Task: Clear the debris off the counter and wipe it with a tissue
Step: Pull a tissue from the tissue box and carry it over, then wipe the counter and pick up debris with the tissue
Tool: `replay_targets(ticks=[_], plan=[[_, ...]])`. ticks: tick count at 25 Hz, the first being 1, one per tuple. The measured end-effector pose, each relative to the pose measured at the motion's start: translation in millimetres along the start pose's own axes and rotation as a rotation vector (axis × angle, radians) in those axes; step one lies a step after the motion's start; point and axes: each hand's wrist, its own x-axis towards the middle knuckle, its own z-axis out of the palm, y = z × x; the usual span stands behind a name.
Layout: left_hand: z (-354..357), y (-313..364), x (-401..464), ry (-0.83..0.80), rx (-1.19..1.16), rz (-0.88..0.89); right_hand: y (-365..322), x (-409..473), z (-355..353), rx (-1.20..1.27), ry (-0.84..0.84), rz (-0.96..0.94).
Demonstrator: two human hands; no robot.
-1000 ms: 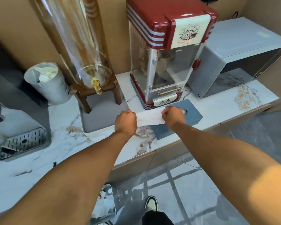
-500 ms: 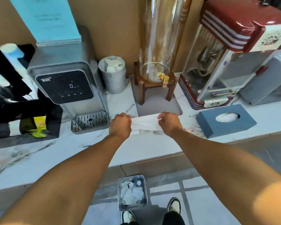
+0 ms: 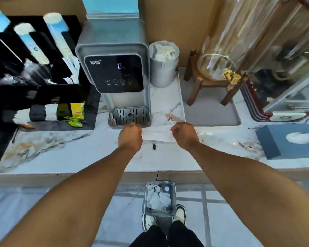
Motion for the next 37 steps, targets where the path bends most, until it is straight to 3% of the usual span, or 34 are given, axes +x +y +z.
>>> replay_targets(ticks=[8,21,27,31,37], plan=[[41.0,-32.8,11.5,-0.070,-0.001,-0.002,9.4,22.3,38.0,-0.038,-0.085,-0.013],[52.1,-52.1,-0.6,0.040,-0.063,-0.018,10.3,25.1,41.0,-0.087,-0.072,-0.161],[65.9,-82.4,-8.3,0.033,0.060,0.017,-3.3,31.8,55.7,-0.038,-0.163,-0.291],[81.5,-89.4,-9.4,0.039,0.020,0.042,-0.5,36.8,68.2,0.000,-0.202,-0.284],[97.0,-97.3,-11.4,0.134,-0.010,0.077,1.6,42.0,76.8,0.054,-0.099,-0.224]])
